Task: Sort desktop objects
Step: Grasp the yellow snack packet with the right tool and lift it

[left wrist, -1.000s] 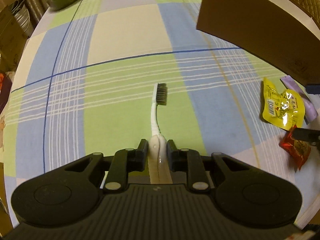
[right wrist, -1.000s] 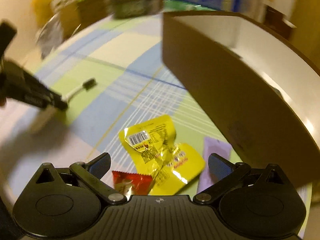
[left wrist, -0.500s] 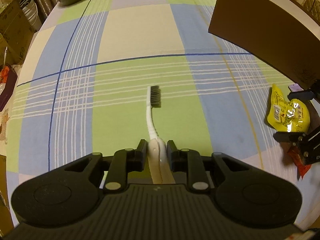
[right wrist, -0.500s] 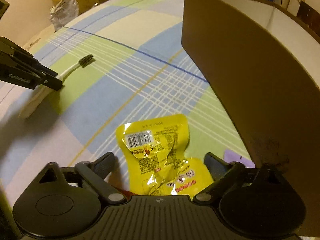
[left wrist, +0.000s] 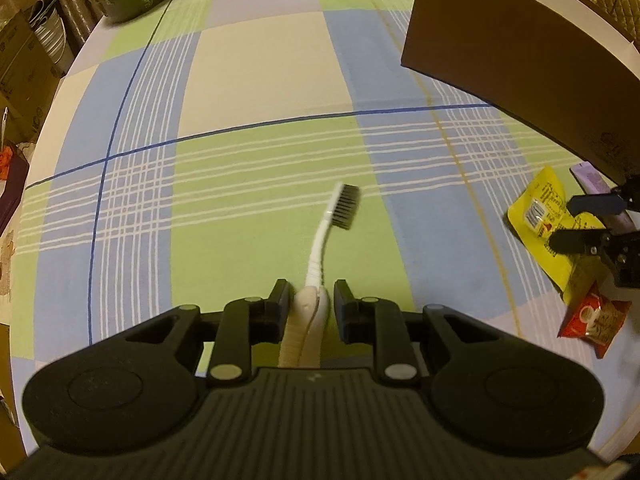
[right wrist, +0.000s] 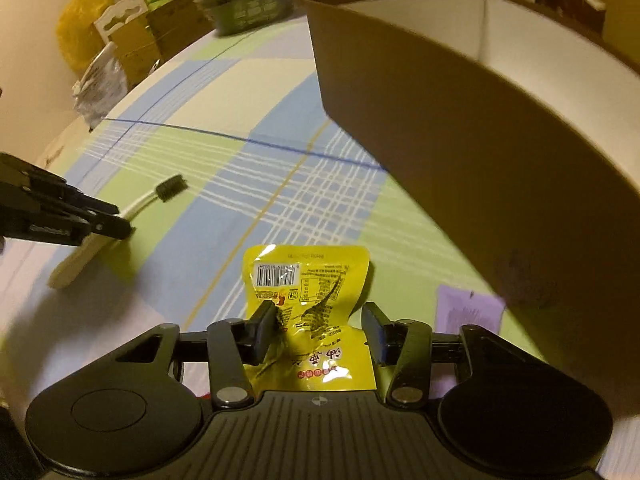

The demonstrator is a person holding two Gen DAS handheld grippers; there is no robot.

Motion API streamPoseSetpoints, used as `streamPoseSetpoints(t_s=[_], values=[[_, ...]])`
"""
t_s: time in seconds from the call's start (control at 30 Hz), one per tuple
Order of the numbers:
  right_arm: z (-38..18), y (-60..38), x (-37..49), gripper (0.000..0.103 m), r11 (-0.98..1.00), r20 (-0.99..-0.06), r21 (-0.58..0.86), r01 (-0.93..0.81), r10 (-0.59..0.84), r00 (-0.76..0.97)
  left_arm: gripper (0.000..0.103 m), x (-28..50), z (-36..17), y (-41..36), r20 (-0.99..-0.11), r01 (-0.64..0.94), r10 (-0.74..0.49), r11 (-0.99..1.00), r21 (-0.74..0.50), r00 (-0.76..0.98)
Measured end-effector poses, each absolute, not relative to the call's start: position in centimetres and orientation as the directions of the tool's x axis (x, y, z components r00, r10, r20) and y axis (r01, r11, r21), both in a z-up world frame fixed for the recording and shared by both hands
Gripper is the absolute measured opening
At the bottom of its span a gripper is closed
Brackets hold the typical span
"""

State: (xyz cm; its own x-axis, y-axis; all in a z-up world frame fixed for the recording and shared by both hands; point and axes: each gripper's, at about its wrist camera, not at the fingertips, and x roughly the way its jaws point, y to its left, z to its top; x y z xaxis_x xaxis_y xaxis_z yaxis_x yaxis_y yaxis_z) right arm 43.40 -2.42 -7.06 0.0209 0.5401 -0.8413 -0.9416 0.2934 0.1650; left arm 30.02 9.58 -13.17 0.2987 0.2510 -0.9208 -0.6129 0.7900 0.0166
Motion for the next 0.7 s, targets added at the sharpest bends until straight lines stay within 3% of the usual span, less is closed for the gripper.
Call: streamPoseSetpoints(t_s=[0.07,0.33,0.43,0.57,0.6,0.63,0.7], values=[[-6.9,-2.8,43.2,0.061,0.317,-0.843,0.15,-0.937,0.536,0.047,0.019,30.0,-13.2,9.6,-0.92,-0.612,0.249,0.791,0.014,0.302],[-6.7,-4.9,43.2,0.061,0.435,-0.838,0.259,-0.862,0.545,0.023,0.019,29.9,-13.2,9.7,-0.919,-0.603,0.247,0.798,0.011,0.309],[-6.6,-5.1,43.5,0.041,0.476,-0.824,0.323,-0.818,0.566,0.004,0.019,29.8,-13.2,9.8,-0.918,-0.599,0.244,0.801,0.008,0.313],[-7.0,-5.2,44.2,0.032,0.516,-0.789,0.427,-0.742,0.613,-0.027,0.019,29.8,-13.2,9.8,-0.916,-0.594,0.243,0.804,0.007,0.318],[-7.2,-5.3,44.4,0.027,0.521,-0.778,0.455,-0.722,0.628,-0.037,0.019,29.7,-13.2,9.8,-0.916,-0.593,0.243,0.805,0.006,0.32],[-7.4,-5.3,44.6,0.015,0.522,-0.765,0.49,-0.698,0.642,-0.056,0.019,29.7,-13.2,9.8,-0.915,-0.592,0.242,0.806,0.006,0.321],[-7.8,-5.6,45.1,0.01,0.518,-0.722,0.577,-0.632,0.685,-0.098,0.019,29.6,-13.2,9.8,-0.916,-0.588,0.24,0.809,0.004,0.323]])
